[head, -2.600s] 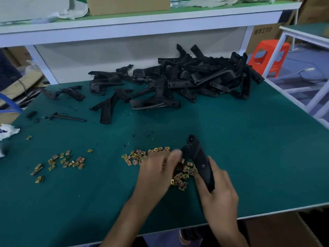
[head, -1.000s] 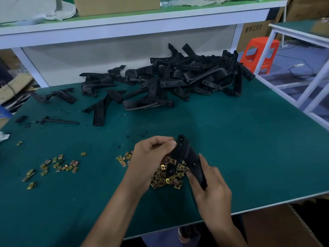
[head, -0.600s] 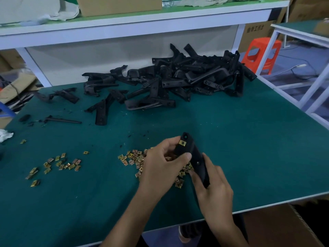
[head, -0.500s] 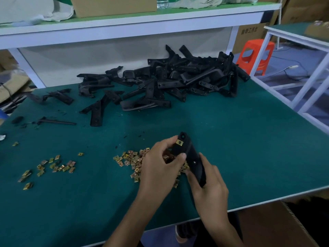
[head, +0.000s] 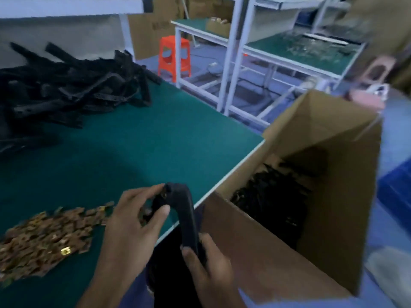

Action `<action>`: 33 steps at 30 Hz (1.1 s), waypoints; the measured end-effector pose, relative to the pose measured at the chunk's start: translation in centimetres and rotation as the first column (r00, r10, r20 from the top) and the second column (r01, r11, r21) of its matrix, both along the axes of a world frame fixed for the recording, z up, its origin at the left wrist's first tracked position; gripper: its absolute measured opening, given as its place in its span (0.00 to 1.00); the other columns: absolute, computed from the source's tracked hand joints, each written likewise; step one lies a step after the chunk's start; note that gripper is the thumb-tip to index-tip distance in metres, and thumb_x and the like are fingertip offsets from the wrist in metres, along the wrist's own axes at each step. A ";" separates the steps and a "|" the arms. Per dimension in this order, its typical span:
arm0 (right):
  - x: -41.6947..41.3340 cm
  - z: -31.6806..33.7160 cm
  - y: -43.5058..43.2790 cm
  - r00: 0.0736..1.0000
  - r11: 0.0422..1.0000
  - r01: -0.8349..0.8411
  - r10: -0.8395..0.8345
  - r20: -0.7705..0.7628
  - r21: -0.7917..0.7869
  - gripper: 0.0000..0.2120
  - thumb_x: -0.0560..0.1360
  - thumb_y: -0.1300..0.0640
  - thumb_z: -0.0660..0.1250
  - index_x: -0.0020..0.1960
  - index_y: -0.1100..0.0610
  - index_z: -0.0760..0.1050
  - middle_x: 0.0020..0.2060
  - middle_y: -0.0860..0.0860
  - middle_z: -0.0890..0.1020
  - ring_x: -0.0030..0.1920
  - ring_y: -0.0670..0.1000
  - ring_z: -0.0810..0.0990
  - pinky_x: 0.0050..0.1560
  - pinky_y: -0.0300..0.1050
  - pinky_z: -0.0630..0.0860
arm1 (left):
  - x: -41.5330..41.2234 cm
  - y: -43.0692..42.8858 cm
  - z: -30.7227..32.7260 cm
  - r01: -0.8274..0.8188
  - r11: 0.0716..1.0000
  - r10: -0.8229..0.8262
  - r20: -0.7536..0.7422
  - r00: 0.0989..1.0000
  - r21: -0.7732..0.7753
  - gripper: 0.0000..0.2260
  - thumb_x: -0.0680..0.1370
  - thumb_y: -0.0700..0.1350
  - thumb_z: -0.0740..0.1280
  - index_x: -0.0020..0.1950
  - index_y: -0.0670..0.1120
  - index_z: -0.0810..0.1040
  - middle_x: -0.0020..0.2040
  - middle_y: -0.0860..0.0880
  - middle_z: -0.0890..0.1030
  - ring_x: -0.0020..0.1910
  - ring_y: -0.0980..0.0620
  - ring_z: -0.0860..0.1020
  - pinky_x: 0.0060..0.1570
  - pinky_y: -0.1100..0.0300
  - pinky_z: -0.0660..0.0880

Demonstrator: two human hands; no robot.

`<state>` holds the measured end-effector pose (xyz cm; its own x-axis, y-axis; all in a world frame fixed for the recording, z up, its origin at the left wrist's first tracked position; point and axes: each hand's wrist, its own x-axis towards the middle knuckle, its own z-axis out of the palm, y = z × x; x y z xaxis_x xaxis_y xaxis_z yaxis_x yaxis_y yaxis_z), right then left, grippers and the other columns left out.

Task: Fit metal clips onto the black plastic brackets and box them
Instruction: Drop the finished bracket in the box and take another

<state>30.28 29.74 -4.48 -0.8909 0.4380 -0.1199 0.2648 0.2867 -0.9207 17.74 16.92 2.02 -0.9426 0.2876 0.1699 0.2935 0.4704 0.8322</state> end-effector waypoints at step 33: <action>-14.6 1.5 -6.6 0.926 0.911 -0.236 0.316 -0.206 0.339 0.11 0.74 0.61 0.74 0.50 0.46 0.83 0.37 0.33 0.81 0.42 0.32 0.79 0.41 0.20 0.67 | -18.1 -18.4 -1.4 -0.689 0.690 0.582 0.398 0.709 0.220 0.08 0.82 0.48 0.68 0.47 0.45 0.80 0.42 0.49 0.81 0.37 0.50 0.78 0.37 0.61 0.77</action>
